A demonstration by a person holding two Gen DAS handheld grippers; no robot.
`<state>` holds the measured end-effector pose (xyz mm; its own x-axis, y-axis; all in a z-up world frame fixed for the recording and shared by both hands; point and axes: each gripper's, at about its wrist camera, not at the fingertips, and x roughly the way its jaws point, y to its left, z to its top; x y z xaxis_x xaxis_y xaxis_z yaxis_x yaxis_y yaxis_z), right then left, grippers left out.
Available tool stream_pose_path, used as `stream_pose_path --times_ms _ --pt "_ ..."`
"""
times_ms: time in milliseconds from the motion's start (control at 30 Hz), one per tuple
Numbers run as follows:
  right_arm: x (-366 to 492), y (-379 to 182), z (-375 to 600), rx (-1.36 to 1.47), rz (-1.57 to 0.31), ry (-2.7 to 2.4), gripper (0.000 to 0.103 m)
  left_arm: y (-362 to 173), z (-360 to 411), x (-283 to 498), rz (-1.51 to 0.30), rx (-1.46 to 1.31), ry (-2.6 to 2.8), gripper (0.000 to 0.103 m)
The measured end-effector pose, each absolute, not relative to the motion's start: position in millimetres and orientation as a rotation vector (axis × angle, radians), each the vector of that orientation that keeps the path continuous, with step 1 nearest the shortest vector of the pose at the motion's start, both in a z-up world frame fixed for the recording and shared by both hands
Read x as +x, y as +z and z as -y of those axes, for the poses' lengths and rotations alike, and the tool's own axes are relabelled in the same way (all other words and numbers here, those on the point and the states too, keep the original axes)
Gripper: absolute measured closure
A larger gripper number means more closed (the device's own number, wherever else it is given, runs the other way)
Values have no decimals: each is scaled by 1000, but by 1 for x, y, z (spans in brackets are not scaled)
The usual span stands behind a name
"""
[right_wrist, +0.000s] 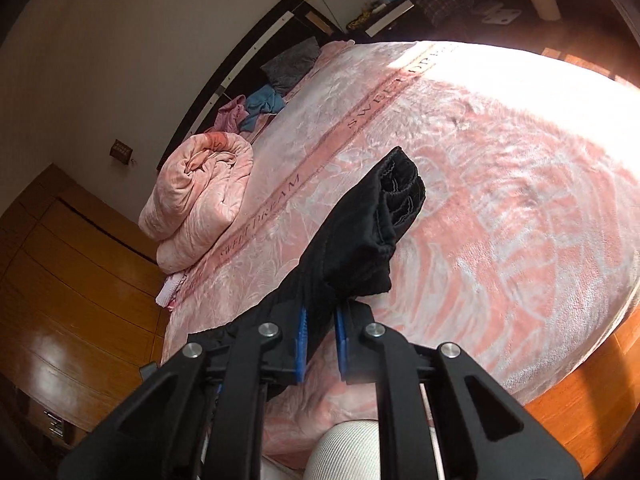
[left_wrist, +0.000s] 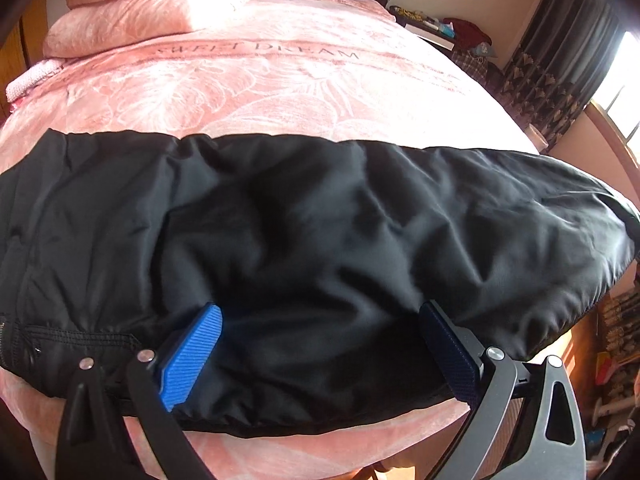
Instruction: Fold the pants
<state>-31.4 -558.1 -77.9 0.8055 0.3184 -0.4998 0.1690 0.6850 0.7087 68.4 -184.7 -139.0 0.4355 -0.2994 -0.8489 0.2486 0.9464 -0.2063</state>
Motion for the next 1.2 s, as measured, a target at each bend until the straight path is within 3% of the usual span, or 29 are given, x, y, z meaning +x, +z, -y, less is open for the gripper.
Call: stream_pose_path --times_ms 100,200,300,567,900,1200 --pt "-28 -97 576 835 -710 -35 93 -141 189 75 -1086 -32 -330 4" --pt "-22 -160 586 892 -903 -167 93 -175 199 81 -1170 61 -320 3" --pt "-33 -179 582 913 -897 -176 93 -178 202 72 -1106 96 -307 3" --pt "-26 -104 549 725 -782 -135 92 -158 173 73 -1094 32 -317 4" --pt "14 3 398 297 -627 131 91 -131 85 64 -1022 14 -177 4" --pt "57 -8 248 70 -723 373 91 -114 -4 71 -988 -114 -26 4"
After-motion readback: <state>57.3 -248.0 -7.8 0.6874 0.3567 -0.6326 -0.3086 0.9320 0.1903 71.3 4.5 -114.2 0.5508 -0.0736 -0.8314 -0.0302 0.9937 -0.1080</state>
